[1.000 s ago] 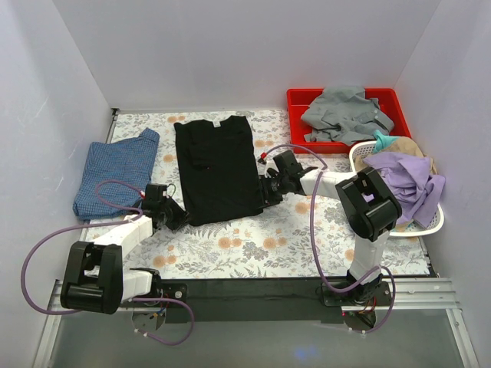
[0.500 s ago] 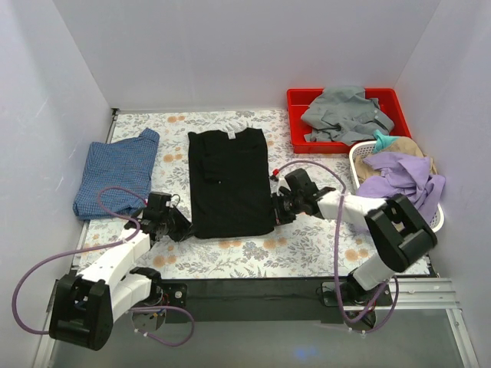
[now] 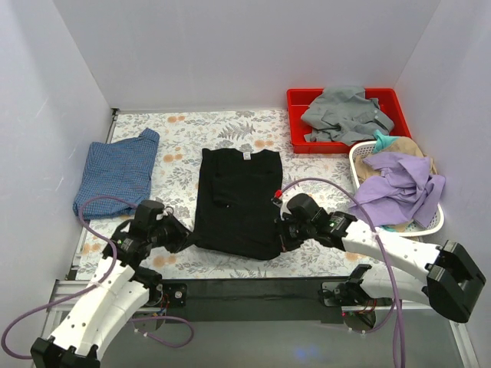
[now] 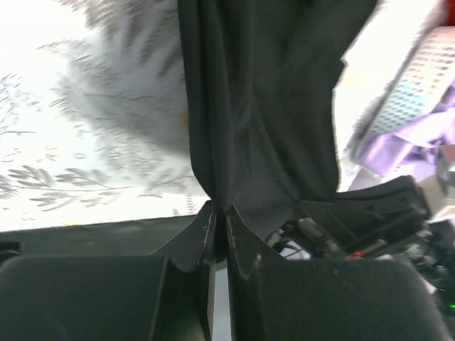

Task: Fold and stack the t-shirts
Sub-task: Fold the tshirt

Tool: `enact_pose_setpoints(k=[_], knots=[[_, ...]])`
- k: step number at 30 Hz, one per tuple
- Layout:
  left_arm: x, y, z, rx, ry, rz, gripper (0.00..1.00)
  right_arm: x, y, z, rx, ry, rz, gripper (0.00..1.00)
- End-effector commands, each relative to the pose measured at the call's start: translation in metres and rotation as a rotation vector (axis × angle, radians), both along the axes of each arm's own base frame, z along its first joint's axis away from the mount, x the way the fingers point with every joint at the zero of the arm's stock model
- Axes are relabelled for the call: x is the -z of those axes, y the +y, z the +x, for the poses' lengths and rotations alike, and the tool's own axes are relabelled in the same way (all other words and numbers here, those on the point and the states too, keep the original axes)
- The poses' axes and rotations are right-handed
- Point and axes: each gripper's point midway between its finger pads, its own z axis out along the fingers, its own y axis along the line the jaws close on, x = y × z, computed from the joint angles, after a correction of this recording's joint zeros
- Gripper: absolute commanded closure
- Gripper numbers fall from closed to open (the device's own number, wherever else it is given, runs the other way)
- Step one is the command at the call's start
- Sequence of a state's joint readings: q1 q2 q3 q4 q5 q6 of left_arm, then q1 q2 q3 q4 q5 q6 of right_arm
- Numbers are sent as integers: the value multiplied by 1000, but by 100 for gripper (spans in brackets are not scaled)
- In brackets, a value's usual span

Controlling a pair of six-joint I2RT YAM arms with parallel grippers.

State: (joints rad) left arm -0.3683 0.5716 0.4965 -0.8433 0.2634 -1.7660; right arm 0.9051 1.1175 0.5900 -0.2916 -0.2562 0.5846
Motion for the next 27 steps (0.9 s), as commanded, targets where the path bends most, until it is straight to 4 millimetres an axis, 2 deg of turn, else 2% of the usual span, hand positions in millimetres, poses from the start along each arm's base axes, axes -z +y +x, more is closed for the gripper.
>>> enact_pose_setpoints(k=[1,2,3,4,5,6,7,10,12,13,15,16,17,18,19,20,21,22,23,24,25,26,27], knots=[[-44,3,24,-17,-75,53,100,-33,1,27,95,-116,1,99],[-50,4,30,-15,-85,71,100,-38,1,37,114,-155,-14,99],[-70,3,41,-17,-132,74,100,-58,9,47,116,-199,13,99],[-66,3,50,-8,-124,114,100,-59,8,56,109,-239,-22,98],[-73,2,59,-8,-150,122,100,-65,9,62,111,-267,-31,98],[-77,1,67,-6,-163,134,100,-87,18,72,107,-312,-4,97],[-82,-1,77,3,-178,148,100,-87,15,86,134,-354,-52,96],[-89,-2,107,-6,-205,207,100,-111,21,121,144,-454,-82,94],[-92,-4,125,-6,-230,230,100,-117,19,143,153,-488,-102,93],[-96,-7,134,3,-242,237,100,-122,25,155,152,-497,-102,94],[-85,-9,155,8,-226,279,100,-125,21,178,168,-523,-123,94],[-87,-10,163,12,-237,286,100,-117,24,186,160,-504,-138,94],[-88,-12,179,11,-254,300,100,-126,22,201,181,-522,-132,94],[-89,-8,190,-6,-271,326,100,-126,22,210,185,-524,-133,94],[-93,-7,201,-11,-288,330,100,-115,27,216,165,-496,-139,94],[-91,-6,210,-15,-286,340,100,-122,30,226,172,-511,-130,94],[-91,-3,225,-18,-284,338,100,-109,29,237,174,-487,-150,94],[-89,-1,235,-19,-288,343,100,-119,28,244,183,-507,-141,94],[-89,-2,244,-22,-300,341,100,-107,32,251,173,-484,-153,94],[-95,5,256,-47,-316,342,100,-113,31,264,194,-494,-146,94],[-82,1,264,-14,-296,336,100,-110,32,270,195,-492,-153,94],[-83,2,274,-20,-307,337,100,-99,39,273,169,-455,-139,94],[-80,6,283,-26,-306,346,100,-103,37,283,187,-459,-130,94]])
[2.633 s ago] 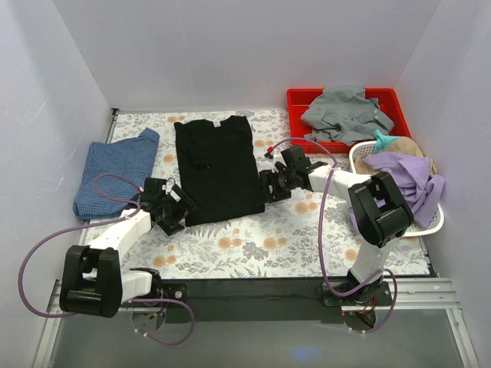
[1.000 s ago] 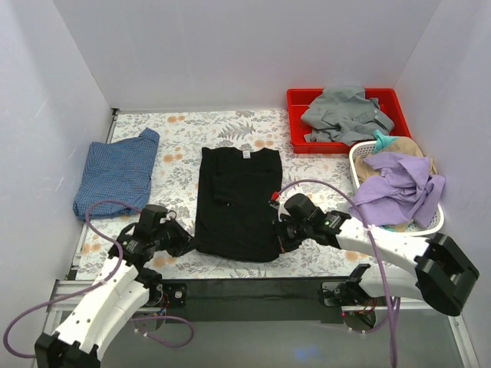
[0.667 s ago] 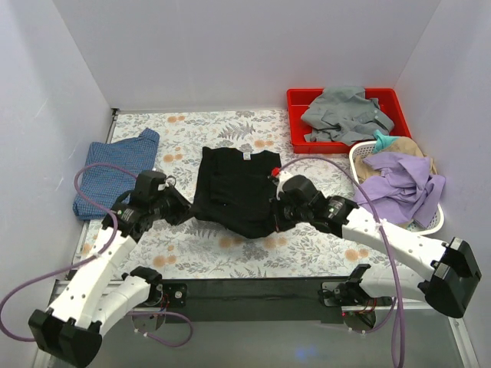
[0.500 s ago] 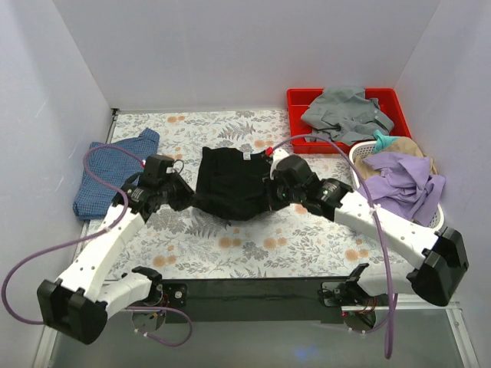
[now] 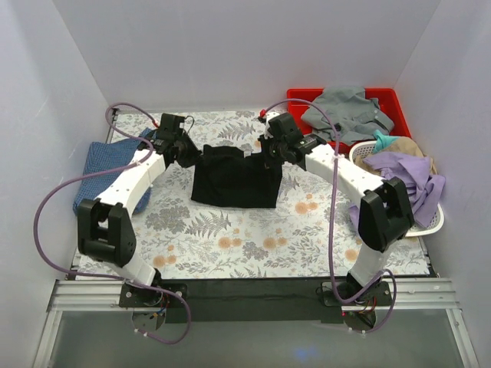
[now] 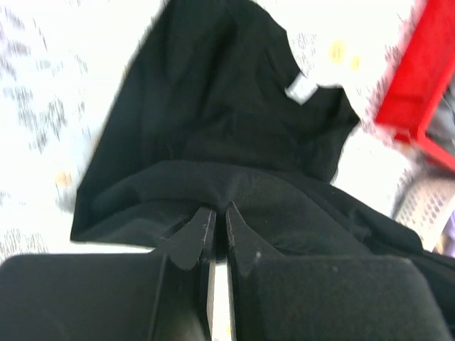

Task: Fold and stack the t-shirts
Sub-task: Fold the tshirt

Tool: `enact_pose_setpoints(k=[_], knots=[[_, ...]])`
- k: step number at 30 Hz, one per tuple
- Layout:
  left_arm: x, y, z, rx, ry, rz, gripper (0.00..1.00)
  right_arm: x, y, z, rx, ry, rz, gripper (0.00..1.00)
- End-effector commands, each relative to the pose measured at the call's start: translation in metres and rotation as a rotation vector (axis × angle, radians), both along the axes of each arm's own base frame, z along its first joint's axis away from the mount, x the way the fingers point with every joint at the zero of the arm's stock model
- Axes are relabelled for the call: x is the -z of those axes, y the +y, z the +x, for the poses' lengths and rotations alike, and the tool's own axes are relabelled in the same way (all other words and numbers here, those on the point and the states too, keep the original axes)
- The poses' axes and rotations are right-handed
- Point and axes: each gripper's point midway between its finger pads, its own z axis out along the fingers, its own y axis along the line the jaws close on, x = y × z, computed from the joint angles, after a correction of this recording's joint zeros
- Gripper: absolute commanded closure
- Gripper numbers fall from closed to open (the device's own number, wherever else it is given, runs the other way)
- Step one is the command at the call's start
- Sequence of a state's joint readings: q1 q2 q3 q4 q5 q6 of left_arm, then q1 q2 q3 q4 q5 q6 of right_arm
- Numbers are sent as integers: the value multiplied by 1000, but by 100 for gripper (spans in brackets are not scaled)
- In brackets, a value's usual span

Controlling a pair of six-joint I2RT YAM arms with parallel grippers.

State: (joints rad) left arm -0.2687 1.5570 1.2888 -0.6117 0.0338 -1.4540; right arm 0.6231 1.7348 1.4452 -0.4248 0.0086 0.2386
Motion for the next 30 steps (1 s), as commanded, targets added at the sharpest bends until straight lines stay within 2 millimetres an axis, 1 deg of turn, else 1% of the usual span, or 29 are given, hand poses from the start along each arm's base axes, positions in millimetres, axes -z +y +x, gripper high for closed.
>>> enact_pose_setpoints(k=[1,2,3,4,5,6,7,8,9,10,11,12,13,14,15,16,17,18,19,20,21,22,23,24,25,27,28,29,30], knots=[[-15,9,47,14,-111,25,100,-19,8,28,-29,-39,53,94],[-11,7,55,28,-109,19,100,-8,10,32,-35,-12,55,94],[-6,7,62,32,-107,21,100,-6,7,39,-21,-9,57,93],[-12,4,72,41,-124,11,100,1,9,47,-24,5,60,92],[10,0,80,67,-84,8,100,5,9,52,-21,13,62,92],[13,-3,86,82,-82,-2,100,8,5,59,-12,21,64,91],[14,-6,96,93,-87,-5,100,15,8,67,-13,35,71,91],[29,-10,103,109,-68,-4,100,19,7,72,-4,44,76,92],[34,-11,109,119,-68,-6,100,22,5,79,6,47,79,92],[38,-12,115,124,-72,-5,100,29,6,87,12,53,75,95],[41,-15,127,133,-87,-6,100,31,5,92,20,55,75,96],[40,-16,133,139,-96,-14,100,35,3,97,30,59,76,96],[39,-17,139,145,-109,-15,100,44,0,101,47,69,62,96],[34,-18,148,149,-132,-16,100,44,-1,106,58,64,62,96],[41,-18,154,153,-131,-9,100,47,-6,109,75,69,55,96],[40,-20,158,163,-144,-13,100,53,-12,114,107,70,37,95],[30,-20,169,175,-185,-28,100,55,-14,117,119,66,27,89],[40,-23,173,195,-176,-36,100,59,-18,118,137,69,12,74],[39,-25,177,205,-186,-40,99,60,-24,122,165,53,-15,68],[37,-25,182,209,-200,-40,95,61,-31,126,194,34,-47,62],[35,-25,190,207,-214,-42,89,58,-37,130,213,16,-64,57],[31,-23,195,206,-231,-40,81,52,-46,135,244,-21,-99,54],[26,-22,201,204,-255,-34,75,48,-49,138,256,-45,-113,53],[17,-20,206,200,-283,-27,68,42,-54,141,273,-67,-130,52],[8,-18,210,199,-313,-12,65,30,-63,144,307,-108,-153,52],[-7,-16,217,201,-364,-4,62,14,-68,146,302,-161,-168,52],[-19,-16,220,205,-394,0,59,3,-64,146,281,-187,-143,51],[-24,-18,218,218,-395,-6,59,-2,-61,144,258,-195,-137,51],[-30,-19,216,222,-403,-8,58,-11,-59,142,250,-205,-120,51]])
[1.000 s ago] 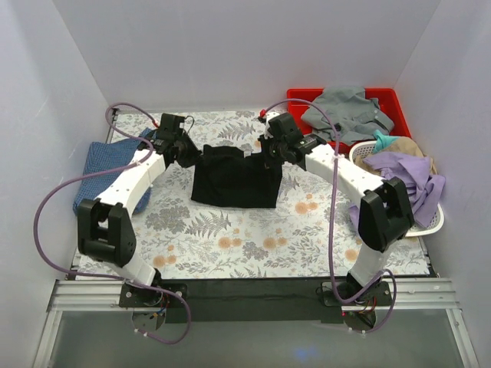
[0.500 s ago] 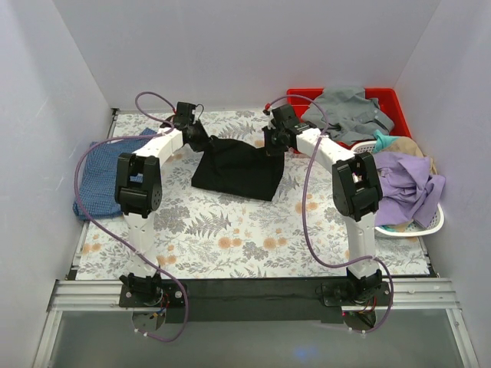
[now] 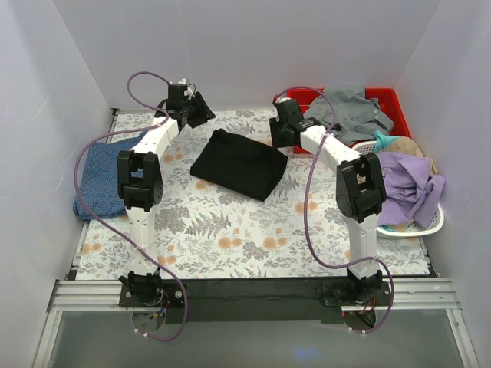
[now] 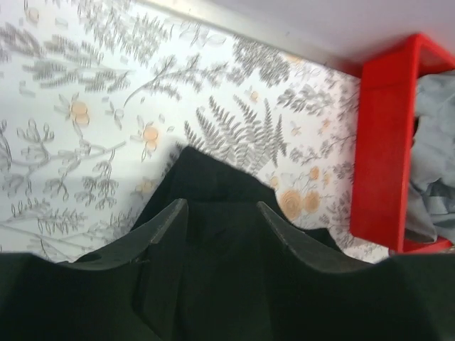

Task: Fold and stack the t-shirts
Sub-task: Fold the tshirt

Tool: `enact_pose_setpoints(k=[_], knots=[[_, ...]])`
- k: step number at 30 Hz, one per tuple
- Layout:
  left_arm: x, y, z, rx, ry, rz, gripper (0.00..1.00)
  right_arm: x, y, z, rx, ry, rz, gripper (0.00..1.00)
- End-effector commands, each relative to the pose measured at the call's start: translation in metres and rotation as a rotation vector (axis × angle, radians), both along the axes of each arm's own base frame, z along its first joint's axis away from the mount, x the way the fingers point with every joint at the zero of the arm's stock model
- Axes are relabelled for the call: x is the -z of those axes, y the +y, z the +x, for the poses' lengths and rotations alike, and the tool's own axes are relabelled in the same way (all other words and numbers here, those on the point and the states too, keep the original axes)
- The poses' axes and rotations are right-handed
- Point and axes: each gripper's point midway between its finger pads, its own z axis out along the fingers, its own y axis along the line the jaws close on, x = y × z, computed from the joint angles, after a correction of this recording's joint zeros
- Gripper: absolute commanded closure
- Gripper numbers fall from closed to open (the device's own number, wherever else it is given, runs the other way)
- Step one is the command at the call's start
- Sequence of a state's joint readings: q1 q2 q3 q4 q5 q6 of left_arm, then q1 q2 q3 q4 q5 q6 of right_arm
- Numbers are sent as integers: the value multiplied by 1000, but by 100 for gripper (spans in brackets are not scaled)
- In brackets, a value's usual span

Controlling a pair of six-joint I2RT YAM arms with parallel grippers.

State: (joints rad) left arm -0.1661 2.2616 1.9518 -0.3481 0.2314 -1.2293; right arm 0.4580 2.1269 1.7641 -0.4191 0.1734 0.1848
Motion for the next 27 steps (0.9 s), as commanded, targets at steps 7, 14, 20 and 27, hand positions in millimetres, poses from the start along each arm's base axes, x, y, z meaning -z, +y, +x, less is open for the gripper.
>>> enact_pose_setpoints(k=[7,14,20,27], knots=[[-73,-32,-27,237,-147,-130,57,-94,53,-10,-166,-171,173,46],[-41,-58,-33,391,-72,-251,57,-53,95,-22,-297,-8,306,47],[3,-68,-24,450,-10,-306,58,-8,99,-17,-302,59,288,47],[56,-55,-3,439,0,-245,58,43,52,-12,-125,98,141,48]])
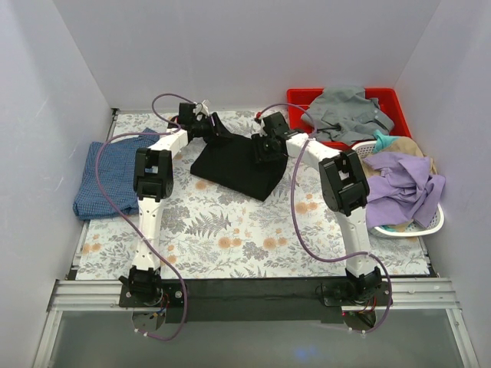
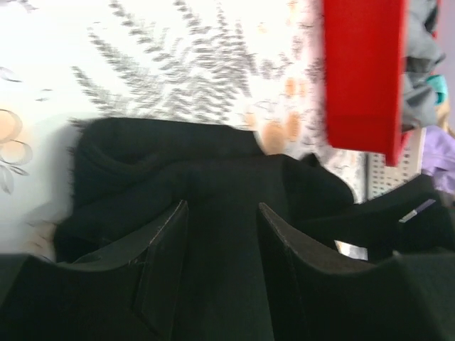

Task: Fold and stack the t-shirts
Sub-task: Fold the tshirt

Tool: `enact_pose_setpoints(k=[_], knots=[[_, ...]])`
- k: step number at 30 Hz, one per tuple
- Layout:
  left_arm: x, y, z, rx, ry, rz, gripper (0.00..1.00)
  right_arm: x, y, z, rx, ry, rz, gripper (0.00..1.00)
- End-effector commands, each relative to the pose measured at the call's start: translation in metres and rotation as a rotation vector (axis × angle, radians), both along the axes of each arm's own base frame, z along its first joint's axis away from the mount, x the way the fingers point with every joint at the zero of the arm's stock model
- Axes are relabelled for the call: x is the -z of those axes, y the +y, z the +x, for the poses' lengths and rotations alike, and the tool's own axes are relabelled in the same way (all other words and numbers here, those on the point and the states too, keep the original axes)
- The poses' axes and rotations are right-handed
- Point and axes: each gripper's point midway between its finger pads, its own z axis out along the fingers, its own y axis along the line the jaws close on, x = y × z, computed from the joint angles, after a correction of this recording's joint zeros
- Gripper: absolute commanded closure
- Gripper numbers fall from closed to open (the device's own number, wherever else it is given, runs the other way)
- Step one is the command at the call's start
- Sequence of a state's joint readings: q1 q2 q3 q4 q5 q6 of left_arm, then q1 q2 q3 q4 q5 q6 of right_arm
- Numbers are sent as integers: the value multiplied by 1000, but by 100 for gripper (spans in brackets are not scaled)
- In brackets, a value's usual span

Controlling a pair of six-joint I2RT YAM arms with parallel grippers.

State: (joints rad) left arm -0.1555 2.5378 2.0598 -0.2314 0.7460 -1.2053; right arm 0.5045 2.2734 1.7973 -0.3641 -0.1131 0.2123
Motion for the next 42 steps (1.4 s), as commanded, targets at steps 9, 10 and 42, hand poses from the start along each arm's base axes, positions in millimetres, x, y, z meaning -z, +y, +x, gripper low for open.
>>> enact_pose_setpoints(k=[9,10,42], knots=[[-8,43,67,-95,-209,74,57,23,-82,-17,235,-11,-243,48],[-15,47,73,-118,-242,81,57,23,-86,-20,241,-11,-251,48],[-8,23,-8,136,-41,-92,56,-37,-93,-112,427,59,72,1]])
